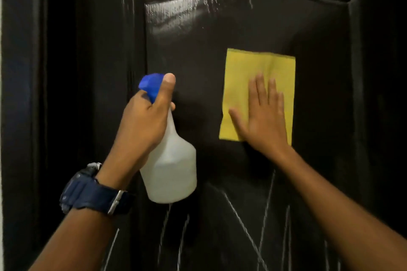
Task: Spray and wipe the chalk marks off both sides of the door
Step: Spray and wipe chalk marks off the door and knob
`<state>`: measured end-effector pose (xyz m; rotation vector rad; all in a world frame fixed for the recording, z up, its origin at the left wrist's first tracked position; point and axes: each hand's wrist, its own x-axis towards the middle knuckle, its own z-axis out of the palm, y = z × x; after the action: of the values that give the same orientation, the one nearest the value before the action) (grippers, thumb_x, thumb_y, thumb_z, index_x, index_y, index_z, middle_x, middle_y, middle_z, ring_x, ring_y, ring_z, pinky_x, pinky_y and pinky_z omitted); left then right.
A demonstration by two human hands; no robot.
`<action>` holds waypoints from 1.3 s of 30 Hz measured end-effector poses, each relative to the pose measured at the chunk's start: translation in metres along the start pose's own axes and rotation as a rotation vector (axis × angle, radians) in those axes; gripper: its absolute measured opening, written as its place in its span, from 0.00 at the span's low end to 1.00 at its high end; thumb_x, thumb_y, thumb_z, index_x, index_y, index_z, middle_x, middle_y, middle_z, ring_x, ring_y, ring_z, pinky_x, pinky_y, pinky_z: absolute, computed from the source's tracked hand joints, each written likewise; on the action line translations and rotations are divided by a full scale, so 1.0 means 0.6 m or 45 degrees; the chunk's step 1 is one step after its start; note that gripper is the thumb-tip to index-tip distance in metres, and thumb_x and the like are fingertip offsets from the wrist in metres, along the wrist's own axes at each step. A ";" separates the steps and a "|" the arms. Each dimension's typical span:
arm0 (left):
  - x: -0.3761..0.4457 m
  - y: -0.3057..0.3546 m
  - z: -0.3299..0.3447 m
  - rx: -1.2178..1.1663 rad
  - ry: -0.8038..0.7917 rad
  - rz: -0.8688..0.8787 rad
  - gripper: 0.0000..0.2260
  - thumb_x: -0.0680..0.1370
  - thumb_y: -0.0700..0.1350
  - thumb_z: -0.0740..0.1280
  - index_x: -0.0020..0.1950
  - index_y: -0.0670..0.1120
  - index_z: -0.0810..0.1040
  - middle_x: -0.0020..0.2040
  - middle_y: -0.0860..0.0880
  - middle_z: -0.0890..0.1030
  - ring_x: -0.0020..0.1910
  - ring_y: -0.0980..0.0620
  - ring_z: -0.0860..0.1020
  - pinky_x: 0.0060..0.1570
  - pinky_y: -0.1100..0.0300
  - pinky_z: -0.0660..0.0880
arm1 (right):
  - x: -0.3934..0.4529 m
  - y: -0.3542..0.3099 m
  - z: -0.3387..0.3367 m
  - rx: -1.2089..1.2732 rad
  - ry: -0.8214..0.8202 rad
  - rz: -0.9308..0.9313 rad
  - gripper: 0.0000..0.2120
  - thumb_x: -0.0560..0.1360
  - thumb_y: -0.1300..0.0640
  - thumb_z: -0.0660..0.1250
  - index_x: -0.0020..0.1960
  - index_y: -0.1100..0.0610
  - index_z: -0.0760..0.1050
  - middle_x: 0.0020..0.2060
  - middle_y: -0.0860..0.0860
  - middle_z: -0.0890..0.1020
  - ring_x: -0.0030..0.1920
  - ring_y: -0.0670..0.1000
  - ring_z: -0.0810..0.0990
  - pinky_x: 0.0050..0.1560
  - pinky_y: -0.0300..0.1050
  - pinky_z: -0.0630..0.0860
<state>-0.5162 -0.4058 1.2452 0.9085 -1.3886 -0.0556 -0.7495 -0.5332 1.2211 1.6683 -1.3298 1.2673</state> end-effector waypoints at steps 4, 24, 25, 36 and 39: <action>-0.040 -0.015 0.048 -0.027 -0.008 -0.041 0.30 0.72 0.73 0.54 0.46 0.49 0.81 0.42 0.44 0.82 0.38 0.49 0.80 0.44 0.53 0.76 | -0.236 0.106 0.036 -0.023 -0.155 0.035 0.42 0.80 0.31 0.49 0.82 0.57 0.41 0.82 0.52 0.40 0.81 0.58 0.39 0.78 0.67 0.50; -0.144 0.090 0.392 -0.241 -0.183 0.028 0.33 0.70 0.72 0.53 0.47 0.45 0.80 0.37 0.56 0.81 0.35 0.63 0.77 0.38 0.65 0.69 | -0.243 0.417 0.007 -0.022 -0.102 0.019 0.44 0.78 0.29 0.49 0.83 0.55 0.40 0.82 0.51 0.41 0.81 0.55 0.39 0.79 0.62 0.47; -0.144 0.098 0.409 -0.256 -0.187 0.027 0.32 0.70 0.72 0.53 0.45 0.45 0.80 0.38 0.54 0.81 0.36 0.63 0.77 0.39 0.64 0.70 | -0.217 0.435 0.000 -0.040 -0.088 0.039 0.45 0.78 0.28 0.49 0.82 0.55 0.40 0.82 0.51 0.40 0.81 0.54 0.38 0.80 0.60 0.46; -0.084 0.166 0.532 -0.265 -0.142 0.045 0.26 0.78 0.68 0.57 0.43 0.47 0.79 0.40 0.46 0.83 0.33 0.62 0.76 0.40 0.61 0.72 | -0.021 0.543 -0.077 -0.096 0.122 -0.065 0.43 0.78 0.32 0.55 0.83 0.55 0.45 0.82 0.52 0.45 0.81 0.58 0.39 0.79 0.57 0.38; -0.087 0.167 0.543 -0.285 -0.180 0.026 0.26 0.79 0.67 0.57 0.48 0.45 0.80 0.38 0.49 0.82 0.32 0.62 0.75 0.39 0.62 0.73 | -0.171 0.552 -0.039 -0.081 0.019 -0.017 0.44 0.77 0.33 0.58 0.83 0.55 0.45 0.82 0.52 0.44 0.81 0.60 0.39 0.79 0.62 0.41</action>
<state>-0.8531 -0.4785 1.2317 0.7139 -1.4885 -0.2590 -1.0751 -0.5696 1.1064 1.6179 -1.3347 1.2150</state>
